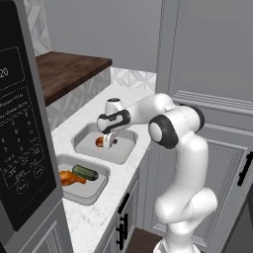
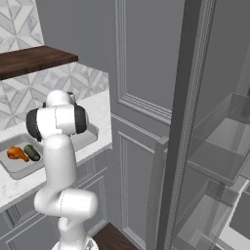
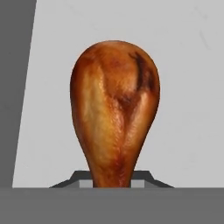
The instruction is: Place one cucumber and one chicken drumstick in each tupperware on the nearby counter, to pack two identical lunches.
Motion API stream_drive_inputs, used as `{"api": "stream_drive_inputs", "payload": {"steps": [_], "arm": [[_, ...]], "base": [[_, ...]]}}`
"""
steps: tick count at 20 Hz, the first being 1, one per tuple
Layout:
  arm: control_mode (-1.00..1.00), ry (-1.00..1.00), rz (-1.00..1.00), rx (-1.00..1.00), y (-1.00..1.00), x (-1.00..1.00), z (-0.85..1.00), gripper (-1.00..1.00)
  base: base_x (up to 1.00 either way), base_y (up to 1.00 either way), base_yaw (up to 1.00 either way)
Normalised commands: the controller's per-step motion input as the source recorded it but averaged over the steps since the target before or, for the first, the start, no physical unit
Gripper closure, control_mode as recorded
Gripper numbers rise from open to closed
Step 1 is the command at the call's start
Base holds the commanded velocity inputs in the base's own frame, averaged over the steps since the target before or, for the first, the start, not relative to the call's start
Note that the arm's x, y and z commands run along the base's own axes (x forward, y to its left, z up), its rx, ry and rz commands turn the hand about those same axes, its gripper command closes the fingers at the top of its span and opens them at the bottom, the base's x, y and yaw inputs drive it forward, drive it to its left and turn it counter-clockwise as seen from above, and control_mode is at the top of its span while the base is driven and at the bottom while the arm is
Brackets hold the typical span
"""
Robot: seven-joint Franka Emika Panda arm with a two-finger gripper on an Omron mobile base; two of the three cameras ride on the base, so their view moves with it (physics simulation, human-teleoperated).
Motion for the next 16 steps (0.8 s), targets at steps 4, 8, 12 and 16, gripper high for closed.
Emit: {"api": "stream_drive_inputs", "payload": {"steps": [4, 8, 12, 16], "arm": [[-1.00, 0.00, 0.00, -0.03, 0.07, 0.48, -0.11, 1.00], [-1.00, 0.00, 0.00, -0.05, 0.23, 0.03, -0.56, 1.00], [-1.00, 0.00, 0.00, -0.02, 0.16, -0.06, -0.05, 1.00], [-1.00, 0.00, 0.00, -0.01, 0.09, 0.00, 0.02, -1.00]], "base": [[0.00, 0.00, 0.00], [0.00, 0.00, 0.00], [0.00, 0.00, 0.00], [0.00, 0.00, 0.00]]}}
